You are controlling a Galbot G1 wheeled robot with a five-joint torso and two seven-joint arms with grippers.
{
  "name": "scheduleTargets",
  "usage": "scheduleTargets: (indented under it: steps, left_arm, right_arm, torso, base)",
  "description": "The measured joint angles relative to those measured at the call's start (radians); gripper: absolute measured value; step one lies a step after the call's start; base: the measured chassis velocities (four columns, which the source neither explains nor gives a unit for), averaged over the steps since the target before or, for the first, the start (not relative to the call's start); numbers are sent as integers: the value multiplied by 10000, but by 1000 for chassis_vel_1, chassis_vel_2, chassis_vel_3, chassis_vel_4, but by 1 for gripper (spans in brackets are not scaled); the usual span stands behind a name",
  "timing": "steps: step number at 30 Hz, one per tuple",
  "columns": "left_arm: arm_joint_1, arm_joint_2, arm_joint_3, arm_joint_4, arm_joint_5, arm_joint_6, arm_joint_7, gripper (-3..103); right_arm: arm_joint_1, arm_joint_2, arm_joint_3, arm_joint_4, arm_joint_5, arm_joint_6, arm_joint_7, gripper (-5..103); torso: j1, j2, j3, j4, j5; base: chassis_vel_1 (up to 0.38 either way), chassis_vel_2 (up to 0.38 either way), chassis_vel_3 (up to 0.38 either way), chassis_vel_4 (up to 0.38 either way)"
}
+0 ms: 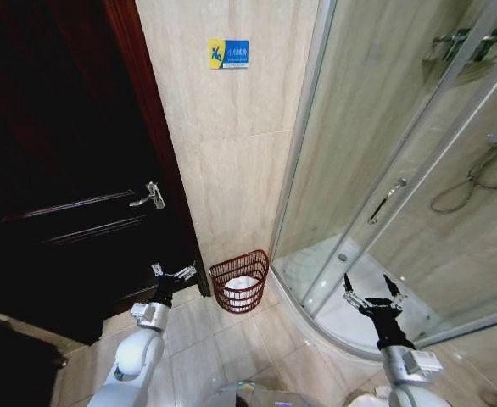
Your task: Discard the used towel into the hamper.
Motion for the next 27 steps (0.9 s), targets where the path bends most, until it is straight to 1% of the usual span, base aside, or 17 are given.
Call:
scheduleTargets:
  steps: [7, 16, 27]
  left_arm:
    - [12, 0, 19, -18, 45, 8, 29, 100]
    - [36, -48, 110, 5, 294, 65, 146, 100]
    - [69, -83, 201, 9, 482, 70, 135, 100]
  right_arm:
    - [-26, 0, 12, -2, 1, 25, 3, 100]
    - [-21, 0, 5, -7, 1, 88, 56, 100]
    - [12, 1, -19, 0, 116, 150, 123, 100]
  torso:
    - [0, 0, 0, 0, 0]
    - [-1, 1, -1, 1, 0]
    - [2, 0, 0, 1, 0]
  base:
    - [48, -50, -59, 46]
    - [56, -49, -41, 54]
    - [0, 0, 0, 0]
